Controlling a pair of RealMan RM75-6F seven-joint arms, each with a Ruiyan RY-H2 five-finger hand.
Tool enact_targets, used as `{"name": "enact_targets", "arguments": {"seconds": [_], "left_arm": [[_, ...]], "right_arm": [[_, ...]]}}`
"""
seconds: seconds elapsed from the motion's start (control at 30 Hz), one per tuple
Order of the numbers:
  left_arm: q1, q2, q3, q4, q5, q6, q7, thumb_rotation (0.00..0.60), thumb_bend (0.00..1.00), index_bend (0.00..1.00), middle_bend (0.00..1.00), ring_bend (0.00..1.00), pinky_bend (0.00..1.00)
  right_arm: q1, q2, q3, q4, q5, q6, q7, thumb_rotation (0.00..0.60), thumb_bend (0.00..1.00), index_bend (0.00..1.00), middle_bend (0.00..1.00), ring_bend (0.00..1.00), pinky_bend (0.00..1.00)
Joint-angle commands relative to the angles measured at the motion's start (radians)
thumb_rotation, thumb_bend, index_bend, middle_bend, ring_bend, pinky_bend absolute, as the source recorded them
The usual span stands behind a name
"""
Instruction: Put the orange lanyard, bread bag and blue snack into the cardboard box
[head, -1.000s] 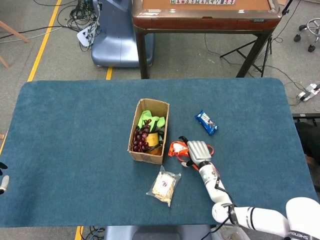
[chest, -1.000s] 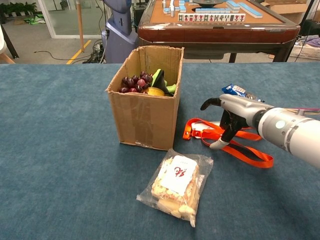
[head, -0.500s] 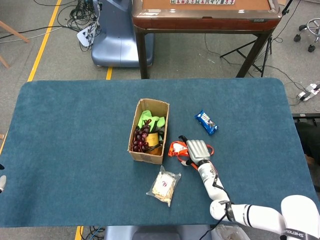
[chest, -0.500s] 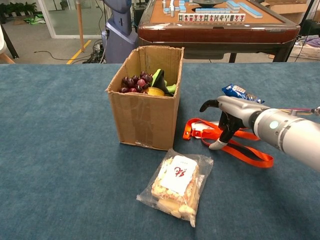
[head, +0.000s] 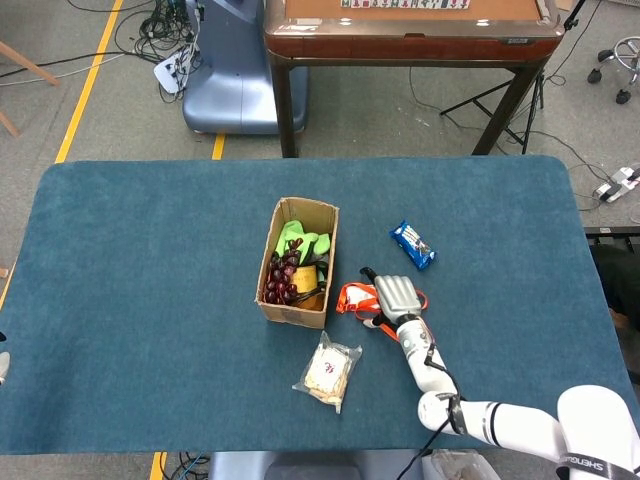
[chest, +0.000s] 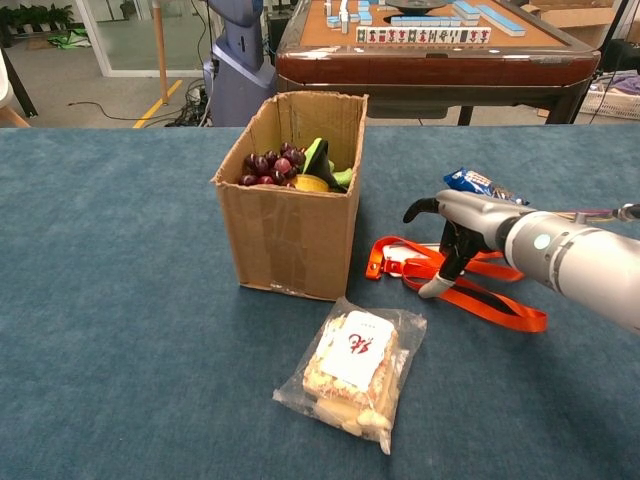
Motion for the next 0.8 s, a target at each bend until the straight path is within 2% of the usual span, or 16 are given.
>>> {"name": "enact_targets", "arguments": {"seconds": [0.03, 0.53, 0.8], "left_arm": [[0.000, 0.001, 0.000, -0.001, -0.001, -0.001, -0.001, 0.600, 0.35, 0.47, 0.55, 0.38, 0.60], [0.002, 0.006, 0.000, -0.005, -0.001, -0.004, -0.006, 0.600, 0.35, 0.47, 0.55, 0.38, 0.60], [0.002, 0.006, 0.000, -0.006, -0.001, -0.004, -0.005, 0.600, 0.35, 0.47, 0.55, 0.38, 0.60]], "right_arm": [[0.007, 0.003, 0.003, 0.005, 0.012, -0.008, -0.002, 0.600, 0.00, 0.17, 1.00, 1.00, 1.00], [0.037, 0.003, 0.005, 0.033, 0.050, -0.017, -0.011, 0.600, 0.01, 0.18, 1.00, 1.00, 1.00], [0.050, 0.002, 0.007, 0.049, 0.067, -0.026, -0.012, 0.600, 0.16, 0.21, 1.00, 1.00, 1.00]]}}
